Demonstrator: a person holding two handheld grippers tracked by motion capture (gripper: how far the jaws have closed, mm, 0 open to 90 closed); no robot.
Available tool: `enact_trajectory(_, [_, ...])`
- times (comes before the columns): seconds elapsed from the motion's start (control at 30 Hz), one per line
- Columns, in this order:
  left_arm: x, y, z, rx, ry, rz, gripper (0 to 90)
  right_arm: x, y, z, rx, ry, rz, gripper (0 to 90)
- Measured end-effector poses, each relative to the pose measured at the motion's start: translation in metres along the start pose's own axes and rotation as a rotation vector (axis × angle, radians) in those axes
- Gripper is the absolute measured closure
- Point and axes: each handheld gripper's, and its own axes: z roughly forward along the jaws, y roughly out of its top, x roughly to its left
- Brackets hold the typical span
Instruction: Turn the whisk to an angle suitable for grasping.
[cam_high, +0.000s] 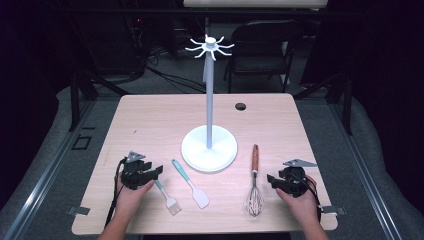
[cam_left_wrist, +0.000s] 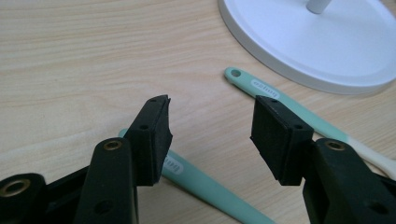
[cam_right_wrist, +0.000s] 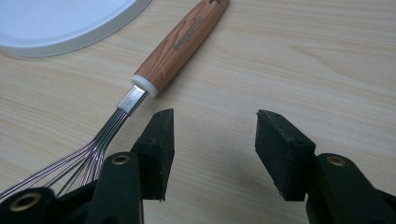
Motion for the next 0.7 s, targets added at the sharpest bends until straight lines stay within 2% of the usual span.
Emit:
enact_trajectory(0.07, [0.001,0.0,-0.002,-0.003,-0.017,-0.023,48.7,-0.002,0.0,0.0,-0.004,-0.011,0.027,43.7])
enact_trajectory(0.2, [0.0,0.0,-0.004,-0.01,-0.025,-0.019,49.6,-0.005,0.002,-0.001,-0.01,-0.011,0.065,43.4])
enact_trajectory(0.3, [-0.001,-0.001,-0.004,0.005,-0.026,-0.009,50.1,-0.006,0.003,-0.001,-0.013,-0.009,0.07,45.7])
enact_trajectory(0.4, [-0.003,-0.003,-0.005,0.007,-0.012,0.007,50.6,-0.005,0.003,0.001,0.001,-0.011,0.061,46.4])
enact_trajectory(0.5, [-0.004,-0.005,-0.009,-0.002,-0.017,0.017,50.5,-0.004,0.007,-0.001,-0.002,-0.011,0.047,46.7])
enact_trajectory(0.6, [-0.004,-0.008,-0.012,0.009,-0.019,0.02,50.4,-0.001,0.013,-0.002,-0.021,-0.022,0.003,45.9])
enact_trajectory(0.7, [-0.004,-0.01,-0.012,0.006,-0.019,0.013,50.2,0.0,0.021,-0.001,-0.008,-0.008,-0.002,45.8])
